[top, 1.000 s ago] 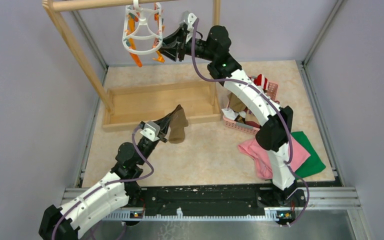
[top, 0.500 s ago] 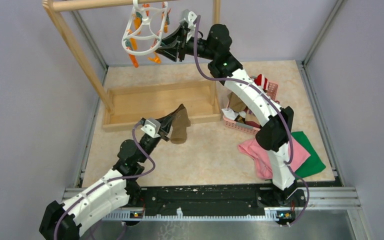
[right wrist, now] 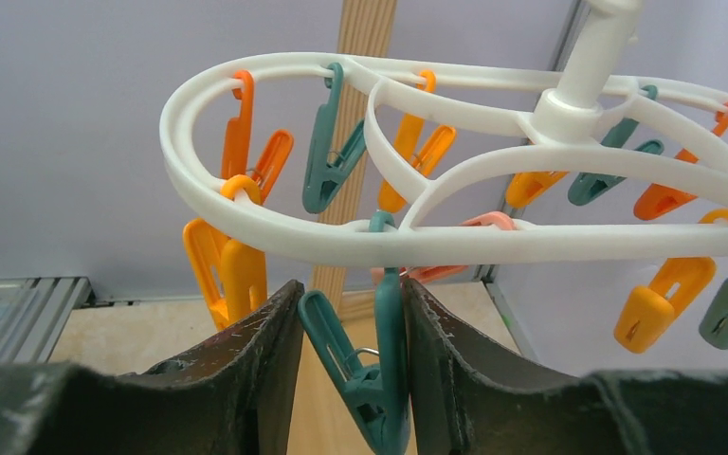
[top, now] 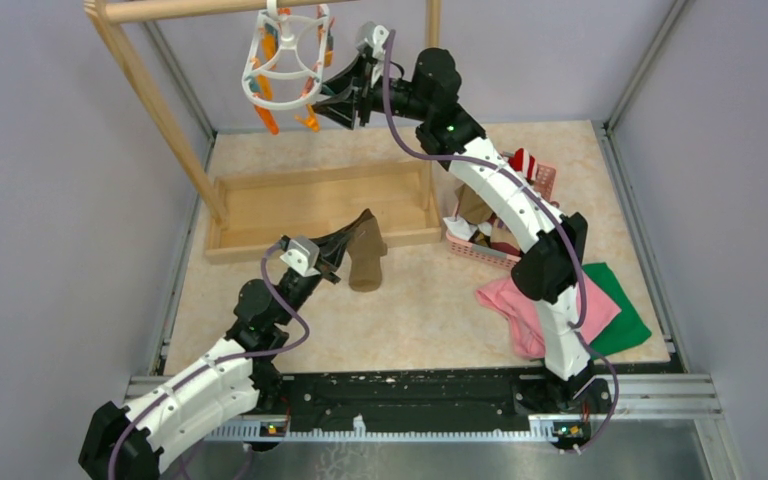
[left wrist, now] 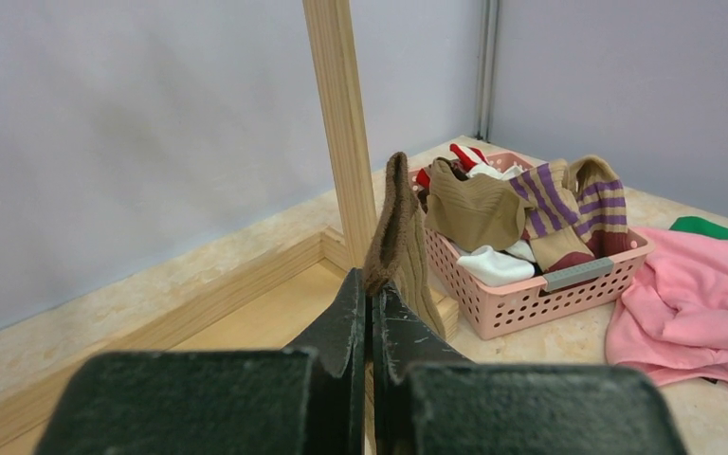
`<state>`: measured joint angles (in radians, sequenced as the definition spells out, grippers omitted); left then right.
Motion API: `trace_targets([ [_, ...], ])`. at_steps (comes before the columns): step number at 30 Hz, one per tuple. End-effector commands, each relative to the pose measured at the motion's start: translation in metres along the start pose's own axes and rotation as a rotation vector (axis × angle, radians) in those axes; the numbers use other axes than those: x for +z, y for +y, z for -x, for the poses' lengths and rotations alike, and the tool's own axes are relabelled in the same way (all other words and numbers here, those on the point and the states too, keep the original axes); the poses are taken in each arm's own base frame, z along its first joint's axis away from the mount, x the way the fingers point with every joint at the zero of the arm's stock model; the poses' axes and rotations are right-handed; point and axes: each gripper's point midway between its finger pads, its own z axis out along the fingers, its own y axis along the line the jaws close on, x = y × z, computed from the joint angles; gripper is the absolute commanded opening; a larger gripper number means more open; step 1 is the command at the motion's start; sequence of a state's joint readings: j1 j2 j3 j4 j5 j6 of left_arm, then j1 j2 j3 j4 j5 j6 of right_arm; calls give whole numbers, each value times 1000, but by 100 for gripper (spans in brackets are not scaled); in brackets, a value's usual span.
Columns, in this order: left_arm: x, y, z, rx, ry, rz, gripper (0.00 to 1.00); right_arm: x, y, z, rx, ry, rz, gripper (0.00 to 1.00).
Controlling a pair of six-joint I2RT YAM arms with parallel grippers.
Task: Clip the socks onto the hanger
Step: Open the clamp at the hanger.
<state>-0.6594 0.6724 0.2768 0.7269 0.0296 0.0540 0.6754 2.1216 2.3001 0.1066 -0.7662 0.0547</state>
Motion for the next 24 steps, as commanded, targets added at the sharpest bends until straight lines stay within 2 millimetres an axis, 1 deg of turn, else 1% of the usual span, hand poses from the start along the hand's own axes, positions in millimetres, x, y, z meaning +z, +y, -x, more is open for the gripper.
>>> trace_targets([
  [1, 7, 0, 36, -6, -107, -9, 0, -7, 6, 38, -60, -38, 5, 42],
  [3, 7, 0, 35, -8, -105, -10, 0, -7, 6, 39, -70, -34, 1, 43],
  [11, 5, -1, 35, -14, -109, -13, 0, -9, 3, 43, -110, -31, -18, 52],
  [14, 4, -1, 34, -14, -108, -12, 0, -9, 10, 46, -117, -38, 23, 55],
  [16, 4, -1, 34, -14, -108, -10, 0, -10, 26, 47, -130, -38, 116, 58],
  [18, 3, 0, 34, -14, -107, -7, 0, -12, 37, 47, -146, -39, 184, 58],
  [20, 2, 0, 33, -12, -103, -5, 0, -12, 39, 47, -144, -37, 192, 58],
  [24, 0, 1, 32, -9, -100, 0, 0, -13, 35, 48, -152, -34, 172, 58],
])
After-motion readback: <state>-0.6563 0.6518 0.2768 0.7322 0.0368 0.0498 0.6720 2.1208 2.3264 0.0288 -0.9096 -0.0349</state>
